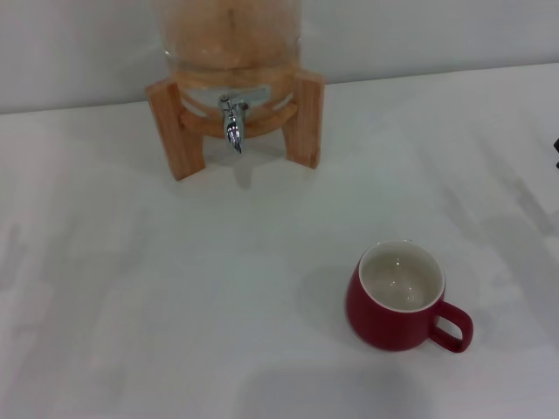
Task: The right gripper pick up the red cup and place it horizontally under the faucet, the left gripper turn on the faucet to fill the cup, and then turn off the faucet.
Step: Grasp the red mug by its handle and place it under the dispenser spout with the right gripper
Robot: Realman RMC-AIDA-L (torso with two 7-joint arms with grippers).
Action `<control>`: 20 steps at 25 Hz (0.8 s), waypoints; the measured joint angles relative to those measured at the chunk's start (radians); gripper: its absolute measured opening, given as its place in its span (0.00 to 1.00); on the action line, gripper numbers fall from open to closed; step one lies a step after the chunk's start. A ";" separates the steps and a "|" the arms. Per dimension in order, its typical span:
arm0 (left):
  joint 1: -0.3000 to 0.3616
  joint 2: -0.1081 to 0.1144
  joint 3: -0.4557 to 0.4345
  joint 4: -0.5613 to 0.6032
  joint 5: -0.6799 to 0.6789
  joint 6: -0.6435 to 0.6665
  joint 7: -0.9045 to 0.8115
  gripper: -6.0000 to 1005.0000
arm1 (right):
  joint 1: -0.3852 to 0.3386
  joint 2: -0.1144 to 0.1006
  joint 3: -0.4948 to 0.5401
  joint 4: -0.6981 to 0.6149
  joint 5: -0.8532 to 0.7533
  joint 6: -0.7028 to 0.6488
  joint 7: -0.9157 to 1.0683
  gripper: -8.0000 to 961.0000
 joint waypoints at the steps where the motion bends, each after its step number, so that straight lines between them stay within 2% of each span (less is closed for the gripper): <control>1: 0.000 0.000 0.000 0.000 0.000 0.000 -0.001 0.86 | 0.000 0.000 0.000 0.001 0.000 0.000 0.000 0.89; 13: -0.001 0.001 -0.003 -0.001 0.000 -0.006 -0.003 0.86 | -0.004 0.001 -0.004 0.009 0.000 -0.008 0.000 0.89; 20: 0.003 0.002 0.004 0.000 0.006 -0.002 -0.002 0.86 | -0.064 0.001 -0.019 0.014 -0.012 -0.066 0.000 0.89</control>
